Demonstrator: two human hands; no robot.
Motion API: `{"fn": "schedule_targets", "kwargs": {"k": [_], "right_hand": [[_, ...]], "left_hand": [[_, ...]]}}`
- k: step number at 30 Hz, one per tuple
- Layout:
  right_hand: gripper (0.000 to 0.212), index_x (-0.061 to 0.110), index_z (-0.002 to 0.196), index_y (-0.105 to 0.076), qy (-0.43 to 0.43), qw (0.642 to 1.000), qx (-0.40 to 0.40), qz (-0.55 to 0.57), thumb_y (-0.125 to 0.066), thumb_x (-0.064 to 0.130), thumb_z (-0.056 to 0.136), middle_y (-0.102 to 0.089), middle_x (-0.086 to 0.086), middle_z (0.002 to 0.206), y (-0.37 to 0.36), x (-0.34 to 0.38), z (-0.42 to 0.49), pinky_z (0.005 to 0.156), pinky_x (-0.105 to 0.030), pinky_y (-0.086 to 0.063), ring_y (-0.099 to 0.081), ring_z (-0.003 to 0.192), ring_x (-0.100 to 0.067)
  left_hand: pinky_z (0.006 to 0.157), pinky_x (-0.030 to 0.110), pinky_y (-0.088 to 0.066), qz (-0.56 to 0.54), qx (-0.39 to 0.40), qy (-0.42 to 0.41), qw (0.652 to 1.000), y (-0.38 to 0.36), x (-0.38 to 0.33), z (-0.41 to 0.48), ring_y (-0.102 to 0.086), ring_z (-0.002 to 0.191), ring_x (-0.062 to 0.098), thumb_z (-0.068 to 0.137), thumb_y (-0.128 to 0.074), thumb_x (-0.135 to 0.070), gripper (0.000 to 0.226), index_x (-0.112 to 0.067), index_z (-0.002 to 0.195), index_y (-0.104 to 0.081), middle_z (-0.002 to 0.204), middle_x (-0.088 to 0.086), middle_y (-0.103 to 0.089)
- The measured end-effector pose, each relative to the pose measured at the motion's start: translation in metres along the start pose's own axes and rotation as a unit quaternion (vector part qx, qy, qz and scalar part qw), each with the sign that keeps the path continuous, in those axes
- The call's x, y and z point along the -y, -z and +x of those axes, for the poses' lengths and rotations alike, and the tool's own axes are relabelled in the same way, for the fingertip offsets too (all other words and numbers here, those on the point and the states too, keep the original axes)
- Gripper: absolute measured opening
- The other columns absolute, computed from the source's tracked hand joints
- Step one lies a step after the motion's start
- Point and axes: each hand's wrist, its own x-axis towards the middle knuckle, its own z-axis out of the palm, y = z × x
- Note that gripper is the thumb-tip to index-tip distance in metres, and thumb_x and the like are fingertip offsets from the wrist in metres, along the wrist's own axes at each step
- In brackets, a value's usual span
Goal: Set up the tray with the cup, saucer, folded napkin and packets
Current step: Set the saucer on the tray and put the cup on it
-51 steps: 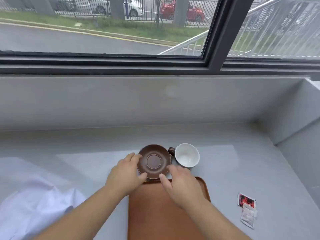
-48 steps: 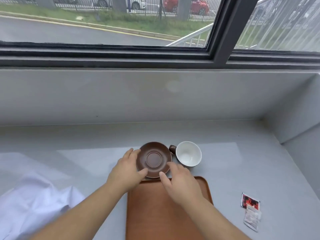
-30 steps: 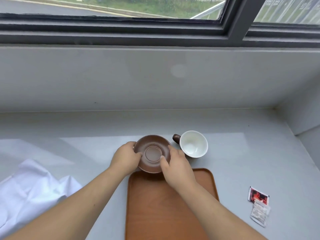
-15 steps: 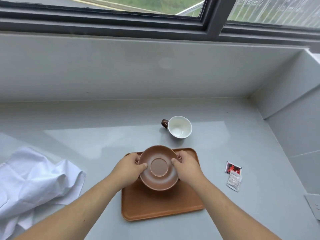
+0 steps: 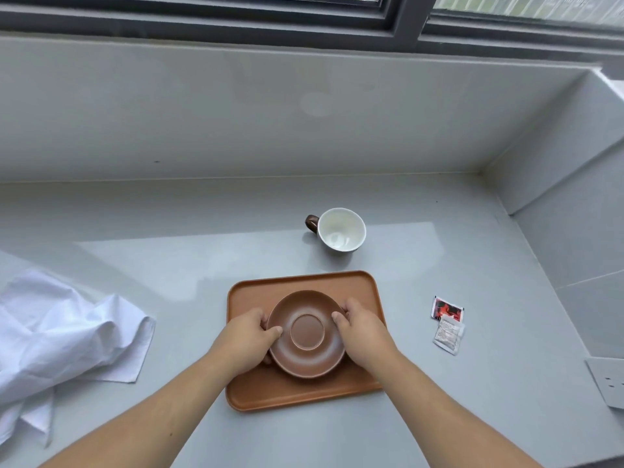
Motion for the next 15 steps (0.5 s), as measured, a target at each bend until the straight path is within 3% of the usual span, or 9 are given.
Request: {"fn": "schedule_targets", "kwargs": {"k": [8, 15], "right_hand": [[0.019, 0.022, 0.103, -0.048, -0.001, 1.0, -0.001, -0.012, -0.044, 0.041, 0.105, -0.063, 0.001, 0.083, -0.0049, -0.0026, -0.0025, 0.063, -0.037, -0.047, -0.062, 0.076, -0.022], [0.016, 0.026, 0.103, -0.043, 0.005, 0.999, -0.006, -0.049, -0.042, 0.042, 0.105, -0.059, 0.006, 0.077, -0.0072, -0.0029, 0.0004, 0.05, -0.031, -0.034, -0.058, 0.07, -0.02]], "left_hand": [[0.081, 0.04, -0.059, 0.012, -0.002, 0.005, 1.0, -0.0039, 0.003, 0.0022, -0.073, 0.061, 0.006, 0.098, -0.059, -0.044, 0.026, -0.02, 0.09, -0.054, 0.062, -0.005, -0.077], [0.075, 0.038, -0.057, 0.019, -0.009, -0.002, 1.0, -0.0044, 0.0041, 0.0015, -0.071, 0.059, 0.004, 0.1, -0.057, -0.045, 0.026, -0.021, 0.089, -0.052, 0.061, -0.007, -0.077]]}}
